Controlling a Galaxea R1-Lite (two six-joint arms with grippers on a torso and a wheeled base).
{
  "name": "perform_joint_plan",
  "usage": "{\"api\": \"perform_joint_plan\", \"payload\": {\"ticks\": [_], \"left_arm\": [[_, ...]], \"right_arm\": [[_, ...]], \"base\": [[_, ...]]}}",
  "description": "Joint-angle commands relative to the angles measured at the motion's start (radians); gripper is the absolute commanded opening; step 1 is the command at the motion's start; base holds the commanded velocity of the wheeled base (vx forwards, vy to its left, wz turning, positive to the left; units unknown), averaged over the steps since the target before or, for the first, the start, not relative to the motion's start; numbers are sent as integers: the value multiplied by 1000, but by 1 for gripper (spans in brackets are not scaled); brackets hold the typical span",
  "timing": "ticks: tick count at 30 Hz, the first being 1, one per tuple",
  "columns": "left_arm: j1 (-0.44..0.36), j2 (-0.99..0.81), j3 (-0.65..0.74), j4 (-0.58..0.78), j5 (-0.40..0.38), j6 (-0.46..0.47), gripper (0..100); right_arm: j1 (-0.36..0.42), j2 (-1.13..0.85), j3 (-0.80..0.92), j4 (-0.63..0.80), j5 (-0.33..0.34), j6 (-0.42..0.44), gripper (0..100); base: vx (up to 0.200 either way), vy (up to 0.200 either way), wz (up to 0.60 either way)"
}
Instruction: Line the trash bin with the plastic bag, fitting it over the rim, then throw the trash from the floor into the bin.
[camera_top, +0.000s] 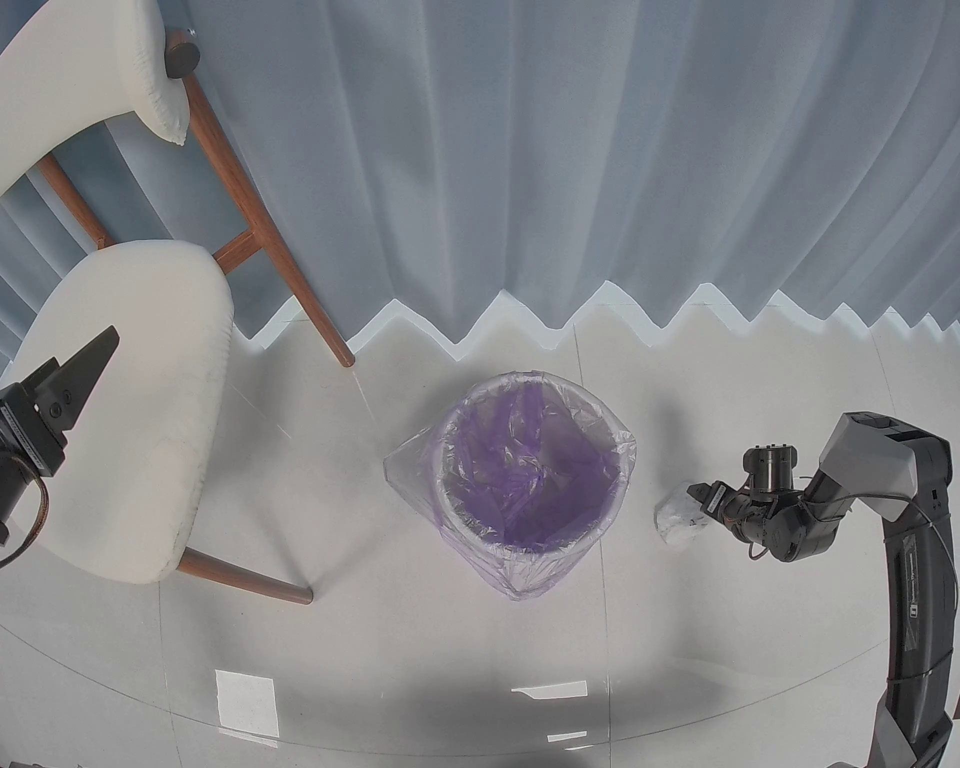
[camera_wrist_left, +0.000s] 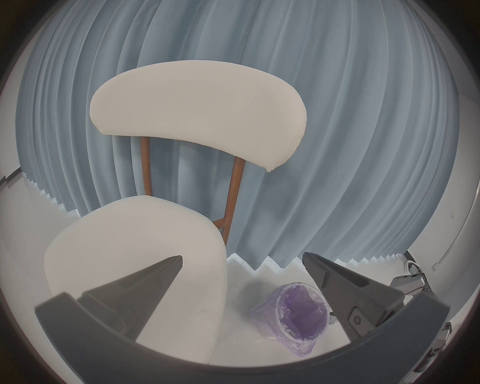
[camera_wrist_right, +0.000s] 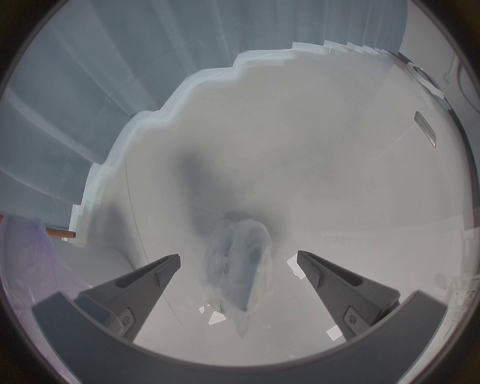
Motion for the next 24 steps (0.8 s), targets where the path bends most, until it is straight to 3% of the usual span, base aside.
{"api": "perform_joint_plan", "payload": {"ticks": [1, 2, 9, 14, 18, 21, 24], "left_arm": [[1, 4, 3, -1, 2, 0, 100], [1, 4, 3, -1, 2, 0, 100], [1, 1, 3, 1, 5, 0, 100], [1, -5, 9, -1, 4, 0, 100], [1, -10, 9, -1, 2, 0, 100], [-2, -8, 6, -2, -1, 0, 100], [-9, -10, 7, -7, -4, 0, 100]], "right_arm": [[4, 23, -46, 15, 3, 2, 100], [4, 23, -46, 15, 3, 2, 0], [4, 24, -86, 84, 10, 11, 0], [5, 3, -34, 66, 9, 71, 0], [-26, -177, 89, 36, 17, 120, 0], [-50, -318, 161, 20, 53, 132, 0], [-96, -614, 274, 20, 125, 131, 0]], "base": [[0, 0, 0], [0, 0, 0], [0, 0, 0], [0, 0, 0], [0, 0, 0], [0, 0, 0], [0, 0, 0]]}}
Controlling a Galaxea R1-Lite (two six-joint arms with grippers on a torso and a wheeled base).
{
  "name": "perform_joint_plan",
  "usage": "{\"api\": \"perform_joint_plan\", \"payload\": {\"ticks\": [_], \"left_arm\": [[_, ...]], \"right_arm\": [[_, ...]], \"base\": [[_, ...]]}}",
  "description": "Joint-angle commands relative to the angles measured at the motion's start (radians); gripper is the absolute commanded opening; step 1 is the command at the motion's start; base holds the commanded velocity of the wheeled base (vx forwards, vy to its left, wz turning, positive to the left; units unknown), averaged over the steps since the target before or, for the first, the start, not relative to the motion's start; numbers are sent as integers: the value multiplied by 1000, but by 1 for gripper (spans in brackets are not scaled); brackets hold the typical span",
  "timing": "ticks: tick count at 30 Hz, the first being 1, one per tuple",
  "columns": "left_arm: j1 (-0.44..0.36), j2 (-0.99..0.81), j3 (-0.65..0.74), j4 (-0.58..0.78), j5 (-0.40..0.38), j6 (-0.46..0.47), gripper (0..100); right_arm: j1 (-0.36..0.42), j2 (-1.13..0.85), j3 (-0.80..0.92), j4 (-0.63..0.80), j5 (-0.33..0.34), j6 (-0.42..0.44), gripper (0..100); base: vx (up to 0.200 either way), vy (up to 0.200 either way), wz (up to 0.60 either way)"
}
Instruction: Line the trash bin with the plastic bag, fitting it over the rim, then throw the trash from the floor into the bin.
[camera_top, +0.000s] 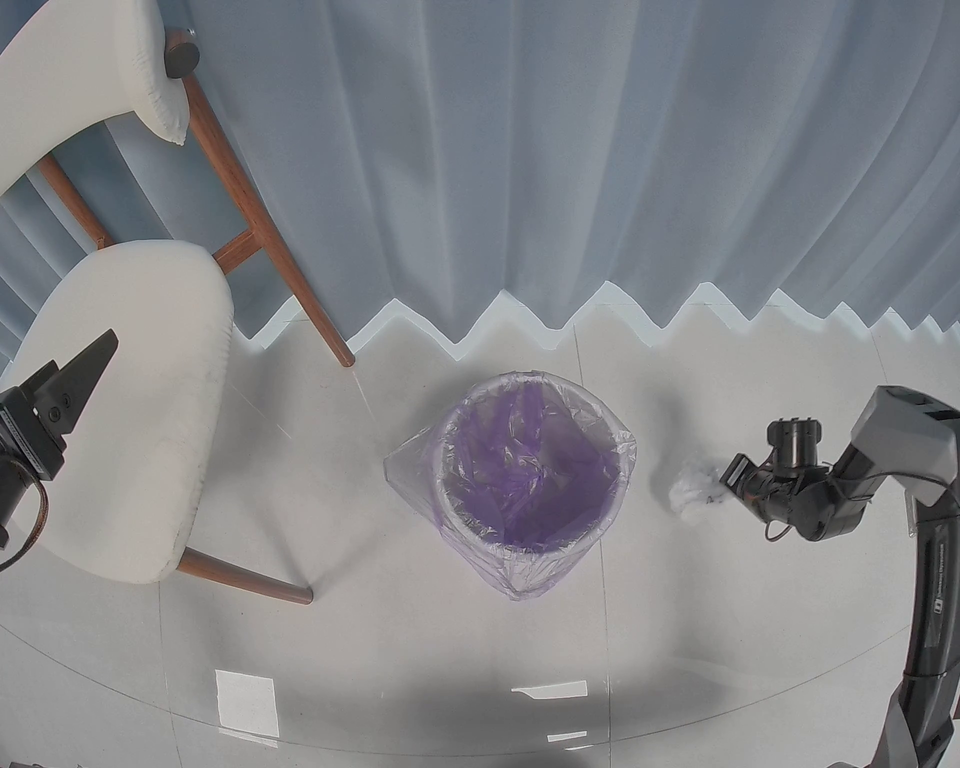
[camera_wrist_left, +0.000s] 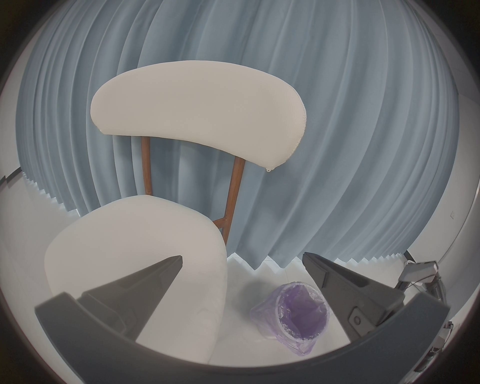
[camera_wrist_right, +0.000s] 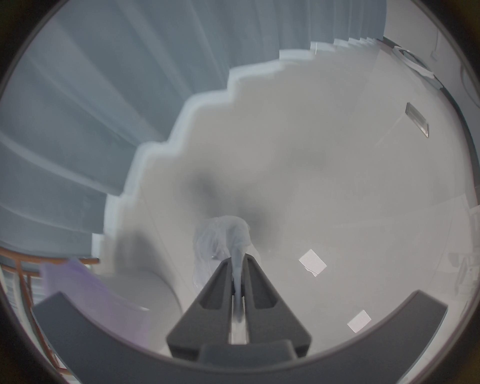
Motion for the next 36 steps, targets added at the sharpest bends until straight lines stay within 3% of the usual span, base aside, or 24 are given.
{"api": "perform_joint_plan", "payload": {"ticks": [1, 3, 5, 7, 8, 13, 15, 18, 23, 29, 32, 33, 36], "left_arm": [[-7, -4, -1, -6, -5, 0, 100], [-4, -8, 1, -6, -2, 0, 100], [11, -31, 4, 0, 4, 0, 100], [20, -41, 7, 0, 4, -2, 100], [37, -53, 10, 0, 6, -2, 100], [82, -91, 44, 3, 26, 1, 100], [111, -108, 75, 3, 39, 4, 100], [185, -169, 134, 4, 43, 6, 100], [338, -300, 254, 34, 79, 7, 100], [326, -502, 481, 37, 72, 11, 100], [318, -556, 496, 61, 64, 11, 100], [316, -630, 496, 170, 64, 17, 100], [315, -752, 496, 317, 58, 44, 100]], "right_arm": [[-65, -528, 209, -18, 97, 29, 0], [-45, -620, 214, -15, 117, 29, 0], [64, -781, 221, -5, 171, 34, 0], [133, -834, 229, -5, 174, 34, 0], [231, -883, 234, -6, 175, 29, 0], [460, -891, 278, -5, 172, -5, 0], [510, -865, 330, -18, 172, -31, 0], [541, -788, 352, -71, 174, -124, 0], [556, -647, 342, -190, 167, -210, 0], [535, -495, 326, -245, 97, -333, 0], [532, -454, 327, -284, 91, -367, 0], [524, -396, 327, -347, 91, -402, 0], [513, -327, 323, -402, 89, -437, 0]], "base": [[0, 0, 0], [0, 0, 0], [0, 0, 0], [0, 0, 0], [0, 0, 0], [0, 0, 0], [0, 0, 0], [0, 0, 0], [0, 0, 0], [0, 0, 0], [0, 0, 0], [0, 0, 0], [0, 0, 0]]}}
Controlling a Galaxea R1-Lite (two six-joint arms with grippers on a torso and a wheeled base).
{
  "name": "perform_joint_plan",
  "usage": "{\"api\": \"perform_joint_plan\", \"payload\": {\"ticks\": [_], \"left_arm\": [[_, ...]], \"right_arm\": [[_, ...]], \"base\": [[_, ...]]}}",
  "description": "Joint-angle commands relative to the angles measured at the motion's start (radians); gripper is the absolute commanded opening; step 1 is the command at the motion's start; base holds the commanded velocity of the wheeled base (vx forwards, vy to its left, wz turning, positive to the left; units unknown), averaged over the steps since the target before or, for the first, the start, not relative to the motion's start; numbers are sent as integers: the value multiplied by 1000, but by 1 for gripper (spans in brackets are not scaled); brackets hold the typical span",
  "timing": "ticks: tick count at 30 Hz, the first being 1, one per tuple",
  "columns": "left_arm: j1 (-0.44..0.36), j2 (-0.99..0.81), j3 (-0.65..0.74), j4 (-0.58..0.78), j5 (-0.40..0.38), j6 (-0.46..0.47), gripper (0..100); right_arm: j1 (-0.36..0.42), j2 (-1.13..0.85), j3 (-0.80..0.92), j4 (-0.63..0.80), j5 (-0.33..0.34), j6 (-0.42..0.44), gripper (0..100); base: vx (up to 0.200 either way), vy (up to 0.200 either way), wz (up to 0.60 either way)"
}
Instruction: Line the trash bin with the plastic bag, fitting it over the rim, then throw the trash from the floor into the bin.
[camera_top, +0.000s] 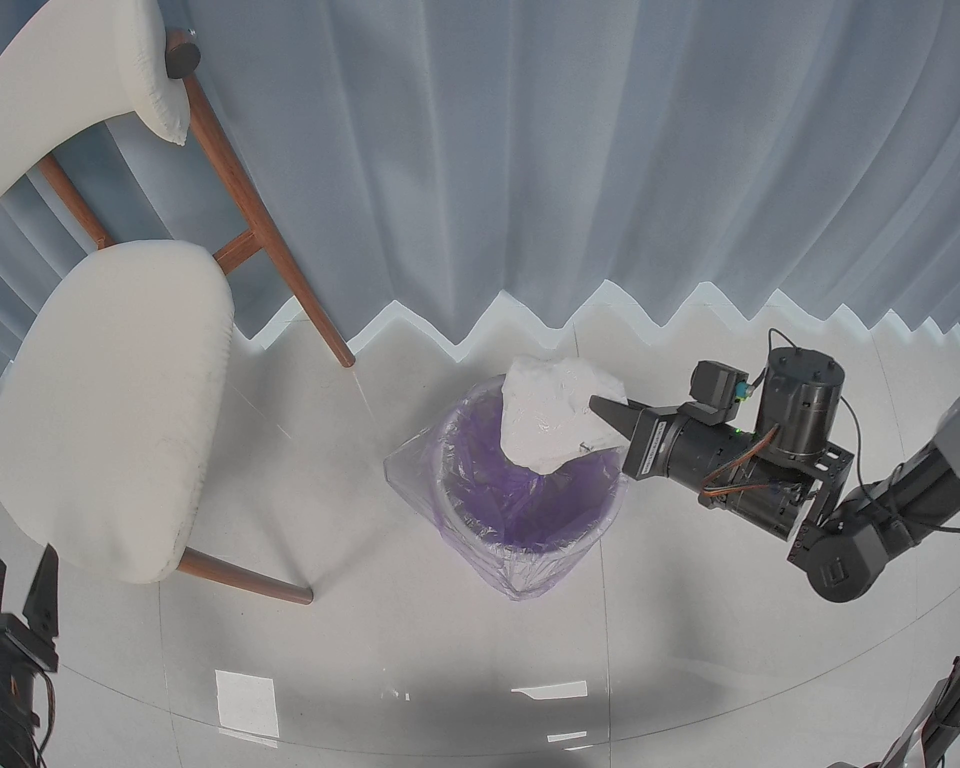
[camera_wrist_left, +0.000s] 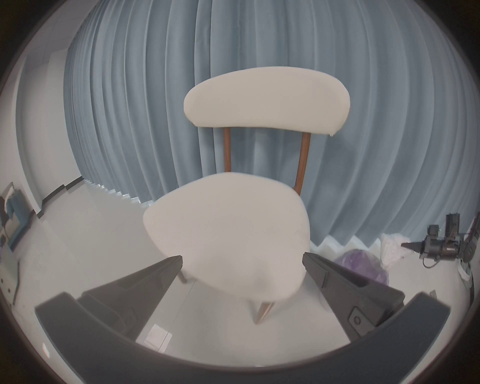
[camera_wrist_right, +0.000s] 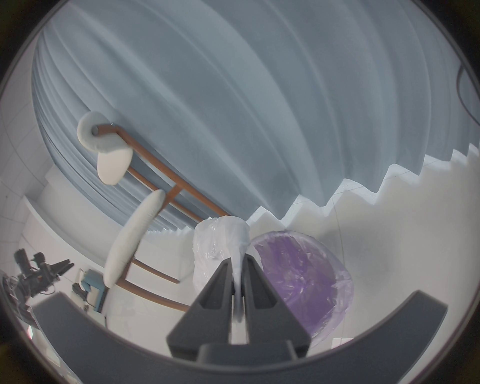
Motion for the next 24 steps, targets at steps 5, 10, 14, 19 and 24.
{"api": "perform_joint_plan", "payload": {"ticks": [5, 10, 14, 19, 24], "left_arm": [[-7, -400, 48, 427, -41, 70, 100], [-47, -403, 48, 437, -294, 195, 100], [-95, -399, 48, 450, -325, 265, 100], [-40, -440, 48, 448, -150, 173, 100], [-66, -466, 48, 473, -168, 182, 100]], "right_arm": [[-35, 304, -28, -197, -18, -120, 0], [-35, 325, -31, -205, -18, -133, 0], [-36, 374, -52, -211, -18, -157, 0], [-49, 403, -95, -209, -30, -180, 0], [-52, 413, -104, -209, -35, -182, 0]], "base": [[0, 0, 0], [0, 0, 0], [0, 0, 0], [0, 0, 0], [0, 0, 0]]}}
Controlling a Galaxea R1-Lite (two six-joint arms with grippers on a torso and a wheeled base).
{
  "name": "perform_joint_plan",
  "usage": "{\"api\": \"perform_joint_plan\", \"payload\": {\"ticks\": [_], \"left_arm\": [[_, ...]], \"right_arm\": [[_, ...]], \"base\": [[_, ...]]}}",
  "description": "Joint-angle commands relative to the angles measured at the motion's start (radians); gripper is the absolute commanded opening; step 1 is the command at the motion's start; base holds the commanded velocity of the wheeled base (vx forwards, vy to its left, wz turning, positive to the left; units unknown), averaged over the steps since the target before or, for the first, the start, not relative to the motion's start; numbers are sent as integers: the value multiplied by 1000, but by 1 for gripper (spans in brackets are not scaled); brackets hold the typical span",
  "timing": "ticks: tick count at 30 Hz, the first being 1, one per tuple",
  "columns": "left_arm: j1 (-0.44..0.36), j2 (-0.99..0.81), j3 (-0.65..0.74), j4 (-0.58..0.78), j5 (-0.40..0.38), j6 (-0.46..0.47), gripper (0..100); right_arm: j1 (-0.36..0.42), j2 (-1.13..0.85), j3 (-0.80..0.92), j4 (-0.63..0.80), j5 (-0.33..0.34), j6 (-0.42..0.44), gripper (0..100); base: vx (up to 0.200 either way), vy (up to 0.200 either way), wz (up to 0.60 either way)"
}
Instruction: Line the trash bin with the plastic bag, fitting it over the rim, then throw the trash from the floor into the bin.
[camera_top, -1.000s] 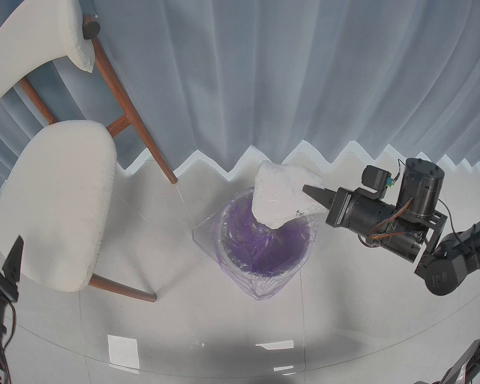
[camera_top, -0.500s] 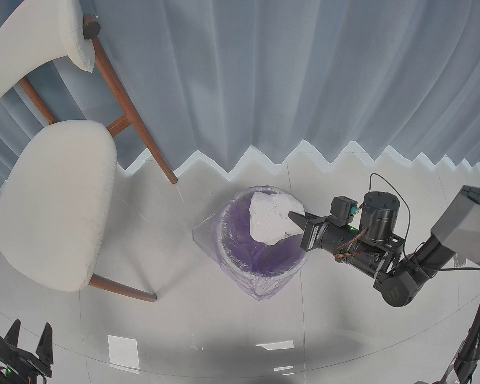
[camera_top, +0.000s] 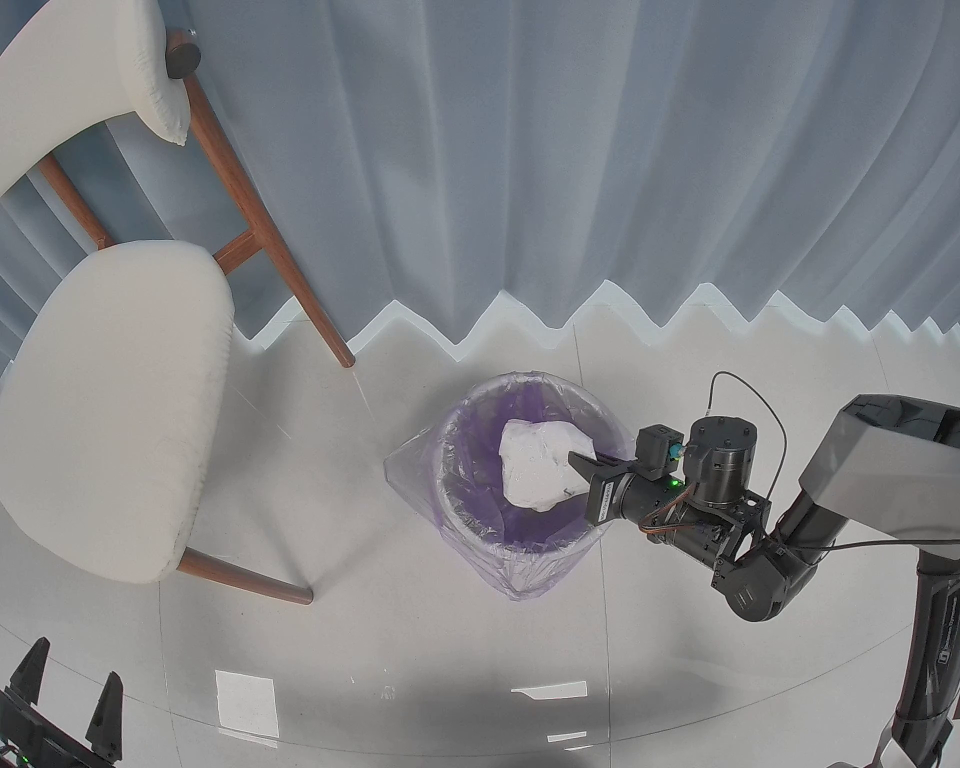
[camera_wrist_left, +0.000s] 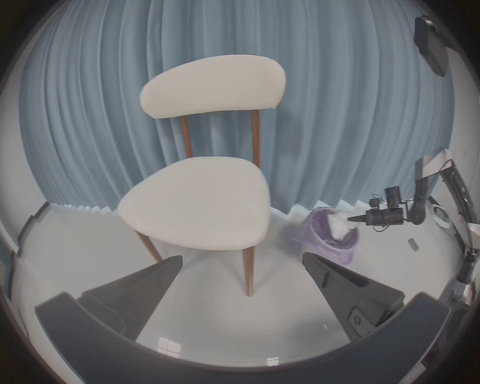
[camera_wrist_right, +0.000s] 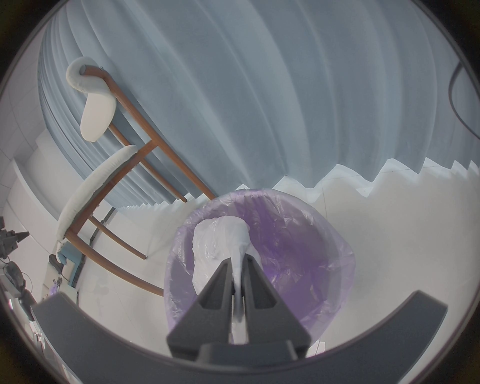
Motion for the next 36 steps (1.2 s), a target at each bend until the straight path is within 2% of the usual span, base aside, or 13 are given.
{"api": "perform_joint_plan", "payload": {"ticks": [1, 7, 8, 12, 19, 20, 24, 29, 32, 33, 34, 35, 36], "left_arm": [[-20, -57, 18, 47, 28, 14, 100], [-23, -60, 12, 58, 25, 11, 100], [-22, -63, 12, 56, 25, 11, 100], [-20, -69, 16, 36, 27, 4, 100], [-20, -69, 18, 35, 27, 1, 100], [-20, -69, 18, 35, 28, 0, 100], [-20, -69, 18, 35, 28, -5, 100], [-20, -69, 18, 35, 28, -6, 100], [-20, -69, 18, 35, 28, -6, 100], [-20, -69, 18, 35, 28, -6, 100], [-20, -69, 18, 35, 28, -5, 100], [-20, -69, 18, 35, 28, -5, 100], [-20, -69, 18, 35, 28, -3, 100]], "right_arm": [[-10, 64, -36, -6, -9, -18, 0], [-10, 75, -36, -11, -10, -18, 0], [-10, 70, -36, -17, -12, -16, 100], [-7, 10, -30, -72, -20, -9, 100], [-24, -418, 131, -37, -27, -9, 100], [-56, -576, 189, 10, -47, -9, 100], [-140, -944, 332, 185, -124, -7, 100], [-306, -1317, 532, 328, -130, -15, 100], [-366, -1551, 719, 457, -135, -59, 100], [-366, -1551, 719, 457, -135, -59, 100], [-380, -1705, 823, 560, -130, -141, 100], [-380, -1794, 823, 662, -132, -165, 100], [-380, -1938, 820, 862, -129, -187, 100]], "base": [[0, 0, 0], [0, 0, 0], [0, 0, 0], [0, 0, 0], [0, 0, 0], [0, 0, 0], [0, 0, 0], [0, 0, 0], [0, 0, 0], [0, 0, 0], [0, 0, 0], [0, 0, 0], [0, 0, 0]]}}
